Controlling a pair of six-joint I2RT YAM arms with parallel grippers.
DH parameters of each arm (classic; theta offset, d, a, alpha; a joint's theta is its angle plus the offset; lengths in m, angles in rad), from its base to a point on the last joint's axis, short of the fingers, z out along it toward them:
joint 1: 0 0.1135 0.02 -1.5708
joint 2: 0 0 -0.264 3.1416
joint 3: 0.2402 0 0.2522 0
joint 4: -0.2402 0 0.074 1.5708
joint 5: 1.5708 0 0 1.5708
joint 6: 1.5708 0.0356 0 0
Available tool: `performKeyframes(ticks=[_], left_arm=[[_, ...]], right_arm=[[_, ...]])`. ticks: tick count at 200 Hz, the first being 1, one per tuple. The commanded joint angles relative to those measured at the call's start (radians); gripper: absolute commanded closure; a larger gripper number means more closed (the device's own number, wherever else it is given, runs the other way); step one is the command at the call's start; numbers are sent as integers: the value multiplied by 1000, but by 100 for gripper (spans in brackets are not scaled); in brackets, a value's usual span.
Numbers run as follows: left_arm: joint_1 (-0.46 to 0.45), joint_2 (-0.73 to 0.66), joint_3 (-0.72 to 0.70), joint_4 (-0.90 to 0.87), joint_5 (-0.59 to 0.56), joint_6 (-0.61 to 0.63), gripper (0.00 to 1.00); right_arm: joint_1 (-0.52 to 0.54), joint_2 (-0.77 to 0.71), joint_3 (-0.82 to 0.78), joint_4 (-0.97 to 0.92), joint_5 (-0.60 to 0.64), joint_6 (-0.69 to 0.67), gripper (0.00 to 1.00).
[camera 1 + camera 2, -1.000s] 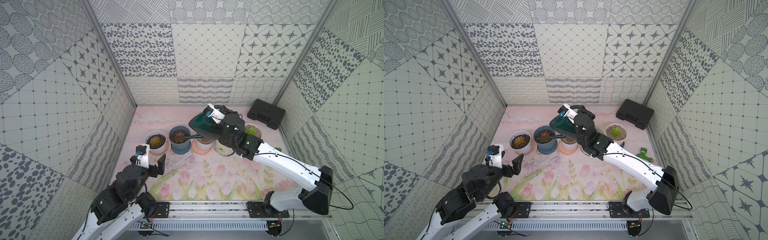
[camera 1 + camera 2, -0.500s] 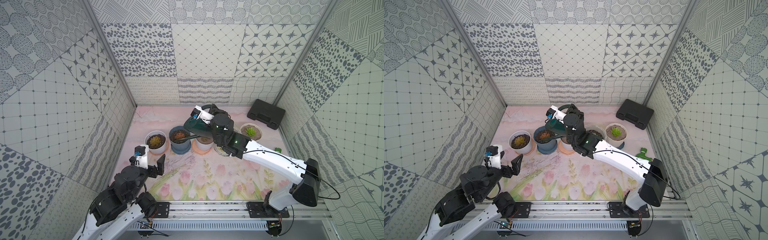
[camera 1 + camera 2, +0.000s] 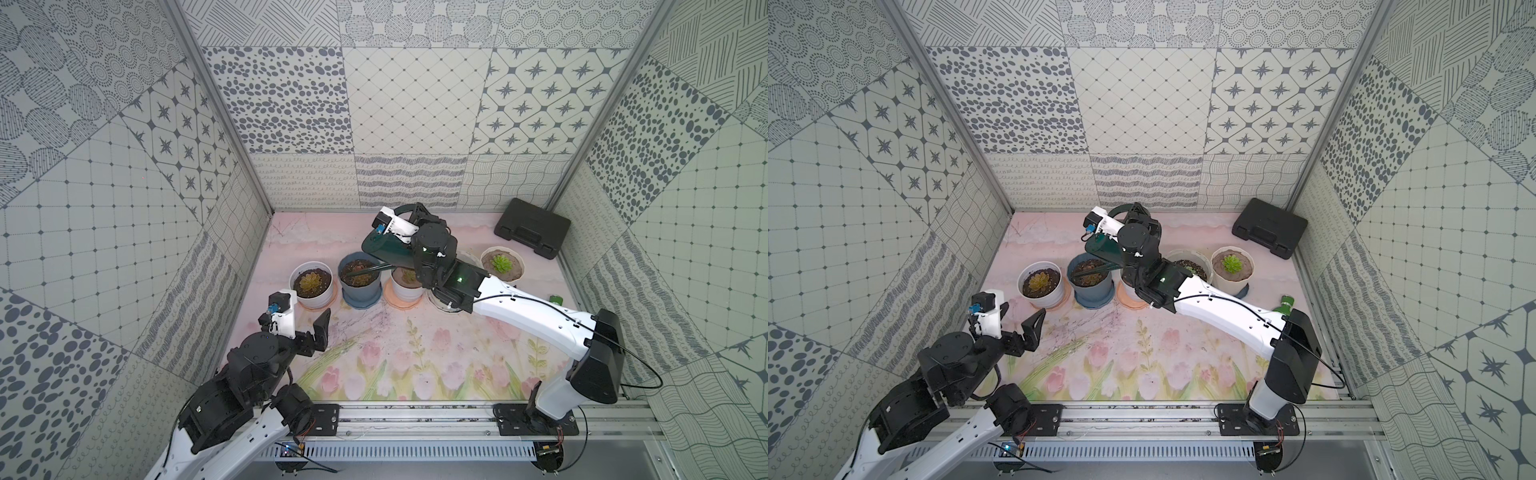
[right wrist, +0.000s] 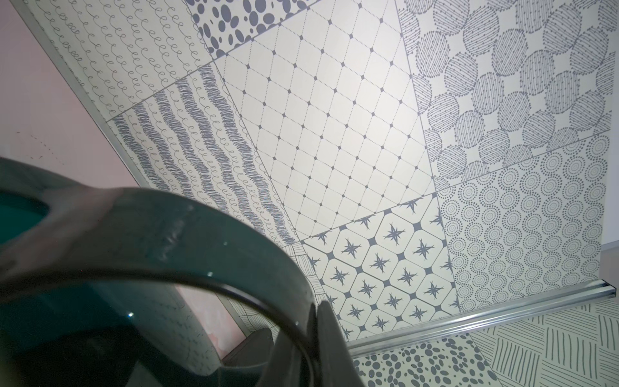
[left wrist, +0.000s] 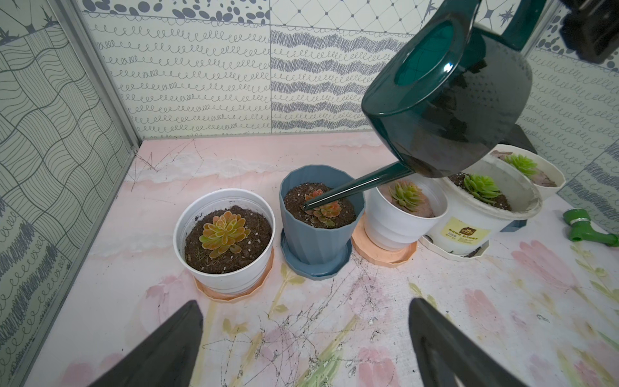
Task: Water the succulent around the soil edge
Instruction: Water the soil of the potted plant with water.
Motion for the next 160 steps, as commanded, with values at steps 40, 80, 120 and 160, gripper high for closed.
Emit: performKeyframes(ticks=[40,80,120,160], left_arm=[[3,-4,0,12,24,1,1],[1,-6,-1,12,25,1,1],[1,-4,-1,11,24,1,1],[1,-3,-1,12,22,0,1]], right_arm=[[-11,68,69,222,63,-63,100],[-22,65,74,242,83,-65,100],[-35,54,74,249,91,-58,100],[-43,57,60,286,96,-105,100]])
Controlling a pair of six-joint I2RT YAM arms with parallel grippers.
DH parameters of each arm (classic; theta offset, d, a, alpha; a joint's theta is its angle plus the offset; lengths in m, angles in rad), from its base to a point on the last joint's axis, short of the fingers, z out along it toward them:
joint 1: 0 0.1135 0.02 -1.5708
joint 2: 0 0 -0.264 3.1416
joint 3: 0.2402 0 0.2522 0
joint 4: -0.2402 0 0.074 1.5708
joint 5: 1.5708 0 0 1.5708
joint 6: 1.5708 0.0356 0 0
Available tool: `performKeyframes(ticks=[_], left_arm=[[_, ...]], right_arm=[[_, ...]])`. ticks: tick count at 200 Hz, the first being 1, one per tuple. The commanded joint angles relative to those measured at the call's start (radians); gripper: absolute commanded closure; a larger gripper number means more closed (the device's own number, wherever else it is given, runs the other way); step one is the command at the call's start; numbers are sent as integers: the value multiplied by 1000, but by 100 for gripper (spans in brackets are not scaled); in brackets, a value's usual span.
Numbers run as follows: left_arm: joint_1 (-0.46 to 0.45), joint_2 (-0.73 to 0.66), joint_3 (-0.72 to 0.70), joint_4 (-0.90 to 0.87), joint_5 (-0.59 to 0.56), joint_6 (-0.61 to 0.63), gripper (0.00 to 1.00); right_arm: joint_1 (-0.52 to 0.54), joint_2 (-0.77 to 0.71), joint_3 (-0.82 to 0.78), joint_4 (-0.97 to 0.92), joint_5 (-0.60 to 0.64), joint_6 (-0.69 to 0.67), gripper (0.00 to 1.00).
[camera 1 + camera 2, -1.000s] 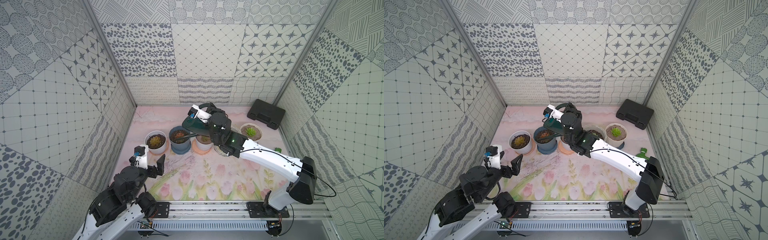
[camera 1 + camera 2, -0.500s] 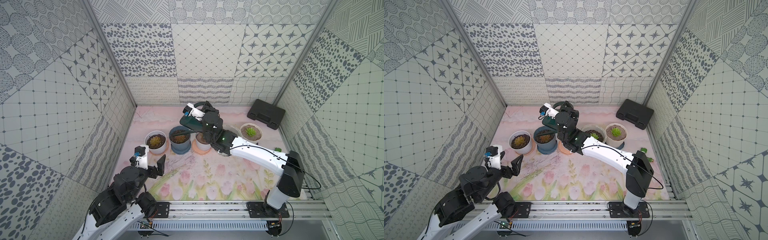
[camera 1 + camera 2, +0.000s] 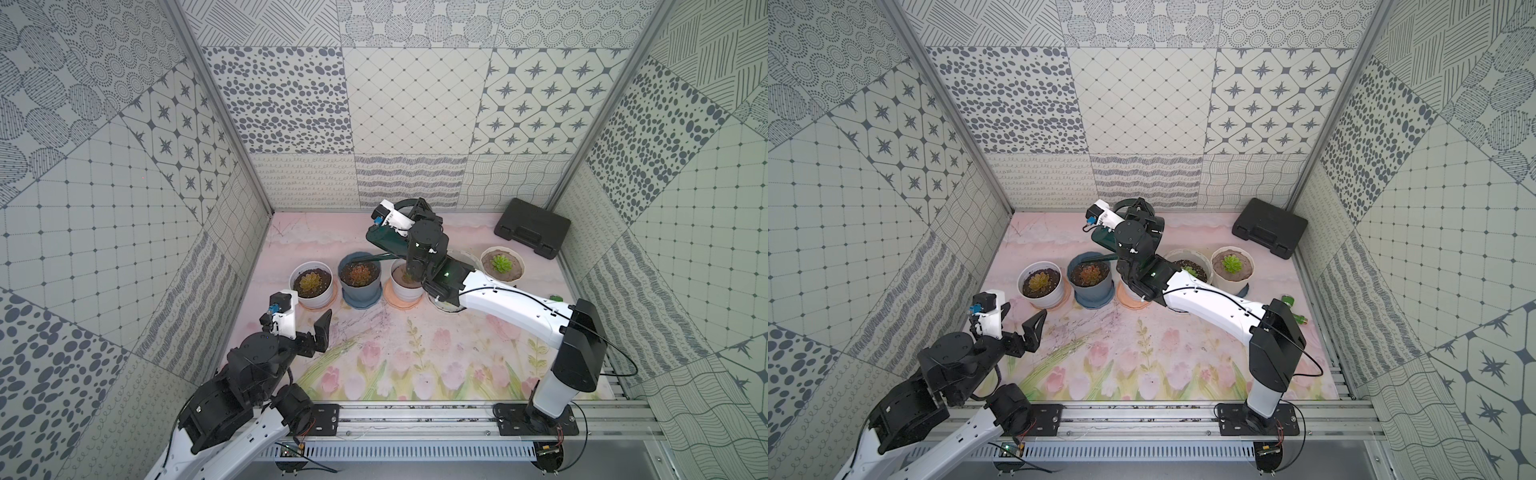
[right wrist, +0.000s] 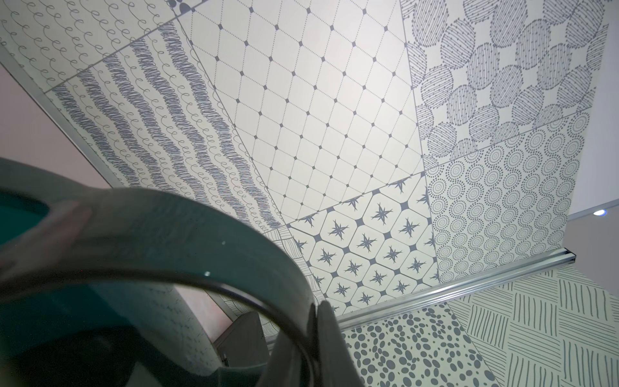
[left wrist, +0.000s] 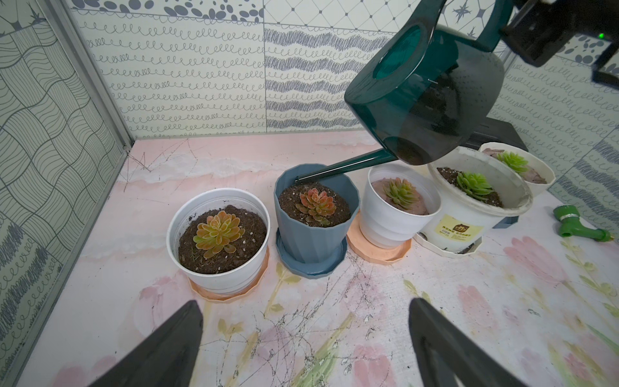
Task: Water the succulent around the soil edge
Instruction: Water the soil of the potted plant with water.
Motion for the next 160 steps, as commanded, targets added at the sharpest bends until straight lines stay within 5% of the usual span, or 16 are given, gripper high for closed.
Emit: performKeyframes(ticks=[1,160], left_arm=[[1,-2,-1,13,5,0,1],[2,5,-2,15,8,-1,1]], right_arm=[[-6,-29,39,148,17,-27,100],[-16,-163,-105,155,46,-83,100]])
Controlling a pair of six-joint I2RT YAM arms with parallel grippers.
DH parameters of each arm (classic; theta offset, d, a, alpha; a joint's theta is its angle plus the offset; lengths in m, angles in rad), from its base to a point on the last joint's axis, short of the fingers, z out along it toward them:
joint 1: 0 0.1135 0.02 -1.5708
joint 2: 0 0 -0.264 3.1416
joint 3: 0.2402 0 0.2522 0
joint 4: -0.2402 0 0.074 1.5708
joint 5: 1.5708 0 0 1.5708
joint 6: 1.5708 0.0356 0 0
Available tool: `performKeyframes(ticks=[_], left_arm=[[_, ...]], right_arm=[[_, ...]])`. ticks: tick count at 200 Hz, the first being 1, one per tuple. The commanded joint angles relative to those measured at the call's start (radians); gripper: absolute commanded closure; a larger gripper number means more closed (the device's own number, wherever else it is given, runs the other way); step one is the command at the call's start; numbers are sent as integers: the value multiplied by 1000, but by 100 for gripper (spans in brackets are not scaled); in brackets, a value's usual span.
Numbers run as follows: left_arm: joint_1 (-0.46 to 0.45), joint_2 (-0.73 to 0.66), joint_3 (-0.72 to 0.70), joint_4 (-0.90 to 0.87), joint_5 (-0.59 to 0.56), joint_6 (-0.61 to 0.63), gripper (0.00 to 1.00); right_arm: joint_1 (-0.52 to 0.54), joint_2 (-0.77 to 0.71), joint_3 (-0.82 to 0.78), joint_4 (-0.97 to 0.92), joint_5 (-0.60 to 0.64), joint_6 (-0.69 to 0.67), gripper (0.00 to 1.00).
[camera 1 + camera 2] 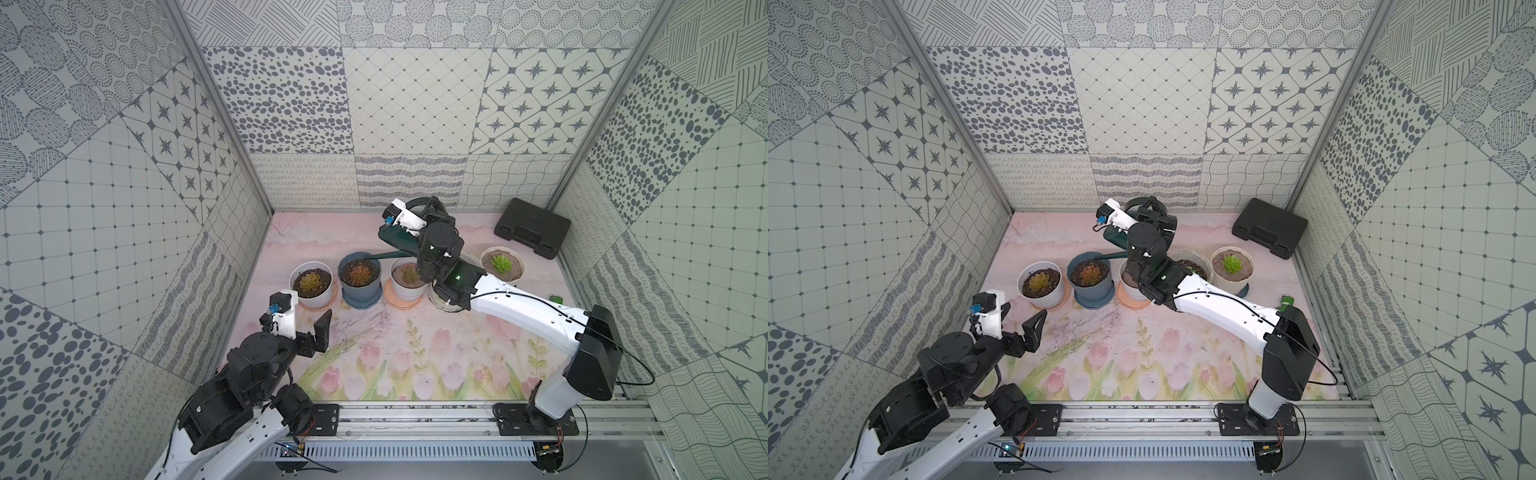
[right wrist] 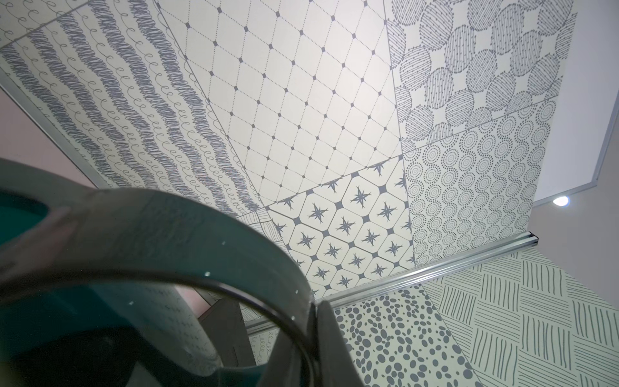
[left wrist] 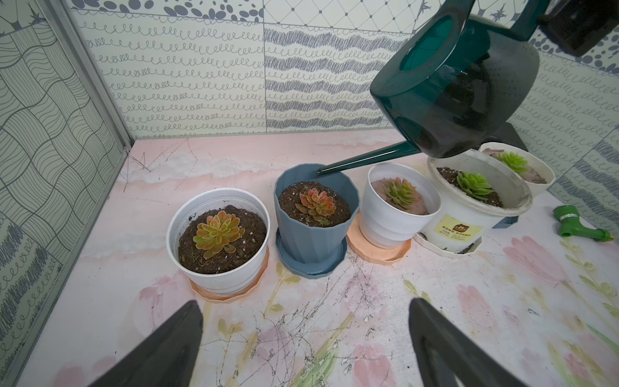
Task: Water the succulent around the soil edge
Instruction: Water the soil of the potted plant with water.
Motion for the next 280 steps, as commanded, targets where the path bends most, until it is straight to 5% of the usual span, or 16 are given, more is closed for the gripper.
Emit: performKeyframes(ticks=[1,280], left_arm=[[2,5,-3,15,8,-1,1],[1,12,2,10,8,-8,1]], right_arm=[[-3,-71,-14,97,16,6,100],[138,-219,-128,-14,49,16,100]])
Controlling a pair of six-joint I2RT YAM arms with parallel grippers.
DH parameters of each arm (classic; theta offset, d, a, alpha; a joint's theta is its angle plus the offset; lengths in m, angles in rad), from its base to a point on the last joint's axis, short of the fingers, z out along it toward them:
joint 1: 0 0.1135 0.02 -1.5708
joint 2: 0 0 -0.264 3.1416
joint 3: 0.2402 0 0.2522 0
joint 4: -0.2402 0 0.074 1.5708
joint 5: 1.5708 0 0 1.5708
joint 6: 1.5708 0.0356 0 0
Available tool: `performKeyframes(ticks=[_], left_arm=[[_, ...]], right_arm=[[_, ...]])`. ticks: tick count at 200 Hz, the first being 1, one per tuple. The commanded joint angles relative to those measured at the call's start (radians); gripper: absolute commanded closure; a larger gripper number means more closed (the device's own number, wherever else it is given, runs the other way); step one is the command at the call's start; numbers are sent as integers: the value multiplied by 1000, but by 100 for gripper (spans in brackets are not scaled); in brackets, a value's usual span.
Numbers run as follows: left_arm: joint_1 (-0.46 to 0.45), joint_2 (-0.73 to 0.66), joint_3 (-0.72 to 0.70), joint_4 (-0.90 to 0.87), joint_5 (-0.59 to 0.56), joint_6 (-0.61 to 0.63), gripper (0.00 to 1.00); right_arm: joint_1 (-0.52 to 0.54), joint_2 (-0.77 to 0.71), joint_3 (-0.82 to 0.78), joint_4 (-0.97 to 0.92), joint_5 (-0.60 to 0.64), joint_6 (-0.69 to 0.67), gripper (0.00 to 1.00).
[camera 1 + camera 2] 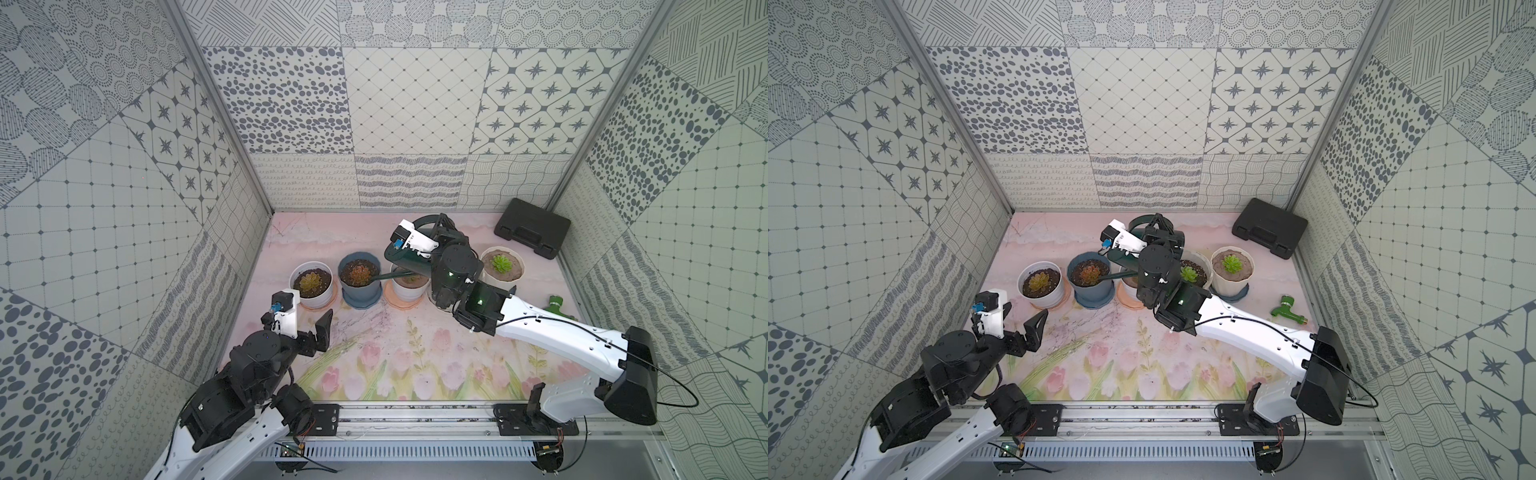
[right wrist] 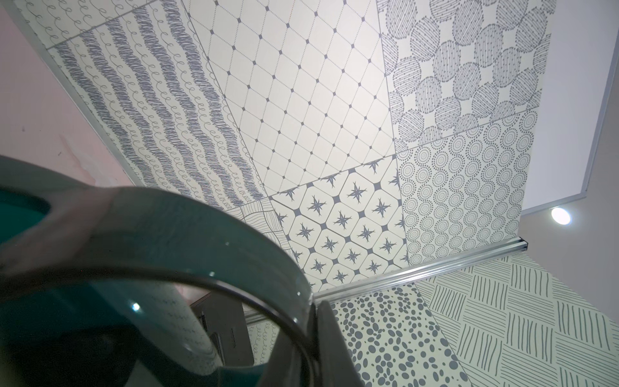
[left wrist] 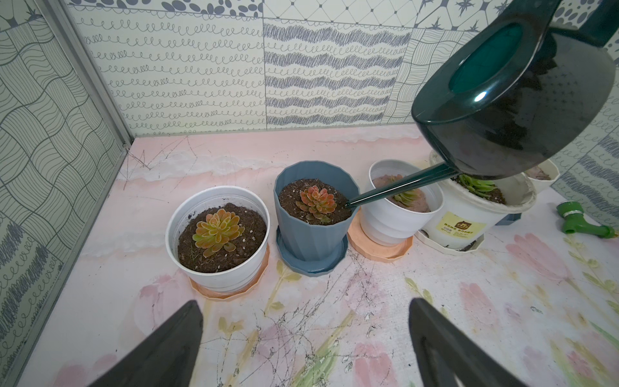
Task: Water the succulent around the soil edge
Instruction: Water the soil of the potted plant with water.
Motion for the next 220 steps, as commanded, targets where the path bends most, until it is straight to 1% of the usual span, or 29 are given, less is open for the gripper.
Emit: performKeyframes(ticks=[1,35,156,220], left_arm=[[1,-2,3,10,8,-7,1],[2,-4,3,10,7,-6,1],[1,-14,3,11,14,-6,1],[1,-14,0,12,20,-3,1]], right_arm=[[23,-23,35,51,4,26,100],[43,-5,74,12,-6,77,100],[52,136,179,29,-37,94,100],[47,222,266,56,-55,58,100]])
